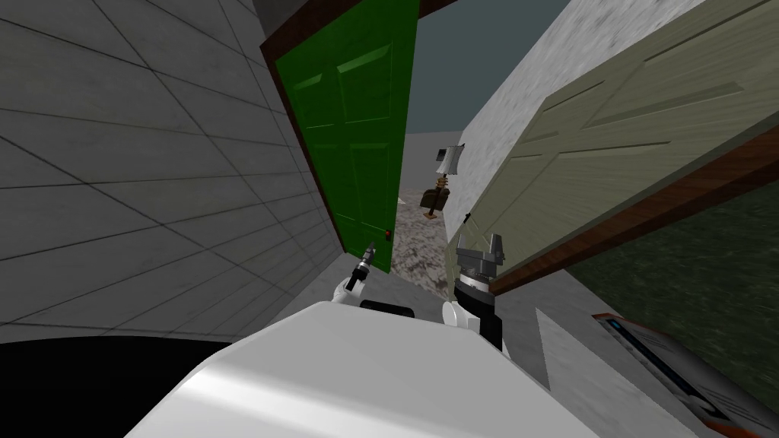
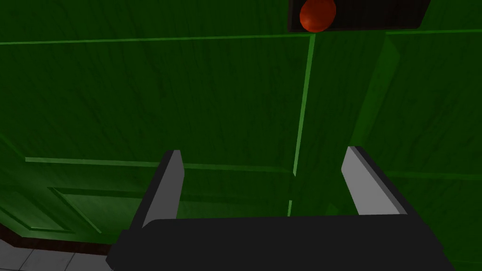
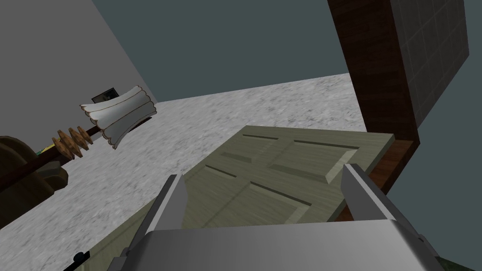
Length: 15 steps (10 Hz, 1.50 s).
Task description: Push the door open
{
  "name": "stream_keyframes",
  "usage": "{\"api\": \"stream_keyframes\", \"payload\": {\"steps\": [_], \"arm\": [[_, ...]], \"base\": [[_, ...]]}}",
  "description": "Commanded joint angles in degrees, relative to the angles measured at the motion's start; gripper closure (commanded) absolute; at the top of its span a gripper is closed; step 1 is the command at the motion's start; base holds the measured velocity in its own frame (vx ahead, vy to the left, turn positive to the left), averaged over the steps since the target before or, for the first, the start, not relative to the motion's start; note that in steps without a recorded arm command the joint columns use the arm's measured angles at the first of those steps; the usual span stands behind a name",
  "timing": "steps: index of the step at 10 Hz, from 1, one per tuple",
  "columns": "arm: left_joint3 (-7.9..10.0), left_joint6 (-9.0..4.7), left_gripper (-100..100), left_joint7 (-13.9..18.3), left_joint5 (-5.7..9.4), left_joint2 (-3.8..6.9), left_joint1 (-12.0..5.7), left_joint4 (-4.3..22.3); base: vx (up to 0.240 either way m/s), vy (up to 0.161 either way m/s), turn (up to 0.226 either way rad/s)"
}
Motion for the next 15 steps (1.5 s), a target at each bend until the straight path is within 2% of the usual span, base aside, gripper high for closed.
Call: {"api": "stream_keyframes", "payload": {"steps": [1,2,5,9,11,12,13,15], "arm": [[-0.40,-0.05,-100,0.3,0.03,-0.30,-1.06,2.4],[-0.64,-0.30,-100,0.5,0.05,-0.48,-1.76,4.0],[-0.83,-0.51,-100,0.6,0.07,-0.65,-2.33,5.5],[-1.50,-1.23,-100,1.2,0.14,-1.32,-4.38,10.5],[-1.99,-1.76,-100,1.6,0.18,-1.91,-5.86,14.1],[-1.79,-2.15,-100,1.4,0.20,-1.85,-5.65,13.8],[-1.65,-2.33,-100,1.3,0.26,-0.97,-5.66,14.1],[-1.45,-2.53,-100,1.2,0.34,-0.43,-5.59,14.2]], "base": [[0.086,0.036,-0.089],[0.083,0.035,-0.076],[0.038,0.017,-0.024],[0.046,0.025,-0.054],[0.072,0.038,-0.080],[0.039,0.021,-0.018],[0.126,-0.015,-0.032],[0.207,-0.033,-0.028]]}}
